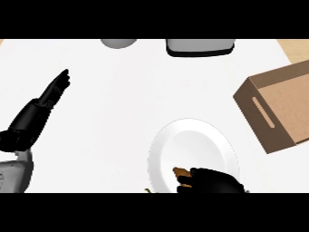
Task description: Pick the croissant from the plate and place it in the cardboard box
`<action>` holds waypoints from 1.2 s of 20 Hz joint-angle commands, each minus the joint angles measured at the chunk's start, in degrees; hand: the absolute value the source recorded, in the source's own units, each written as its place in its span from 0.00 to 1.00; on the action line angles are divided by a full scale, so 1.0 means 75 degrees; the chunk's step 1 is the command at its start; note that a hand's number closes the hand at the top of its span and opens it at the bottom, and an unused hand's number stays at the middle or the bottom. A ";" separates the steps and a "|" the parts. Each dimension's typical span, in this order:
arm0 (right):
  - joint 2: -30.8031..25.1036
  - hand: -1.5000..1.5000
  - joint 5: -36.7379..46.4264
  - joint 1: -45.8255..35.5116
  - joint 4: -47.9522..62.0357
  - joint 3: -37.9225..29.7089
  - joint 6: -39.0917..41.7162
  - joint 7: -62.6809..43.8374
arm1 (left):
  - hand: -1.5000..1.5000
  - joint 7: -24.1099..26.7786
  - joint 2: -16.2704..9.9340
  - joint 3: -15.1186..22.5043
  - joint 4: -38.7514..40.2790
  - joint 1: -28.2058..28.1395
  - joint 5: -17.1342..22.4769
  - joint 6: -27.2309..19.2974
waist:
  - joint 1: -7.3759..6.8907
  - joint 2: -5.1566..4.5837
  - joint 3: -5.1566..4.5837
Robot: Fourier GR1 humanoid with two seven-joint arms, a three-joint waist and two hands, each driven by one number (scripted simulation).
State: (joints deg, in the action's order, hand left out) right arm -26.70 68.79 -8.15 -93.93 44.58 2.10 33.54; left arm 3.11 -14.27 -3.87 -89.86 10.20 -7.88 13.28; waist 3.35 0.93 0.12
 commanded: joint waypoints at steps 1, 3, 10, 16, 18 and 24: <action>-0.1411 1.00 -0.1231 0.0885 -0.1368 -0.0174 -0.0773 0.1842 | 0.50 0.0014 -0.0061 -0.0136 -0.0024 -0.0044 -0.0001 -0.0072 | 0.0140 -0.0026 0.0008; -0.2115 1.00 -0.1656 0.1210 -0.2073 -0.0589 -0.1198 0.2338 | 0.50 0.0080 -0.0113 -0.0135 0.0000 -0.0246 -0.0044 -0.0038 | 0.0274 0.0018 0.0003; -0.3840 1.00 -0.5059 0.2391 -0.2819 -0.3171 -0.1356 0.3363 | 0.50 -0.0002 -0.0011 -0.0130 -0.0177 -0.0298 0.0012 -0.0085 | 0.0317 -0.0063 -0.0003; -0.4310 1.00 -0.8364 0.2813 -0.2069 -0.5414 -0.0407 0.3055 | 0.50 0.0092 0.0031 0.0035 -0.0350 -0.0385 -0.0001 0.0023 | 0.0032 -0.0100 -0.0015; -0.4685 1.00 -0.9322 0.2680 -0.1554 -0.6202 0.0171 0.3064 | 0.50 0.0284 -0.0089 -0.0150 -0.0084 -0.0240 0.0083 0.0084 | -0.0047 -0.0132 -0.0025; -0.5654 1.00 -1.1078 0.1680 0.0100 -0.7554 0.1925 0.2291 | 0.50 -0.0198 0.0256 0.0275 0.0076 0.0492 -0.0164 -0.0049 | -0.0383 -0.0152 -0.0021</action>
State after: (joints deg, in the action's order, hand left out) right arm -64.79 -5.93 8.62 -99.00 -5.71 8.07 53.21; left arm 3.14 -13.71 -3.08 -91.29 10.04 -8.12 13.68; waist 1.50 -0.01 -0.02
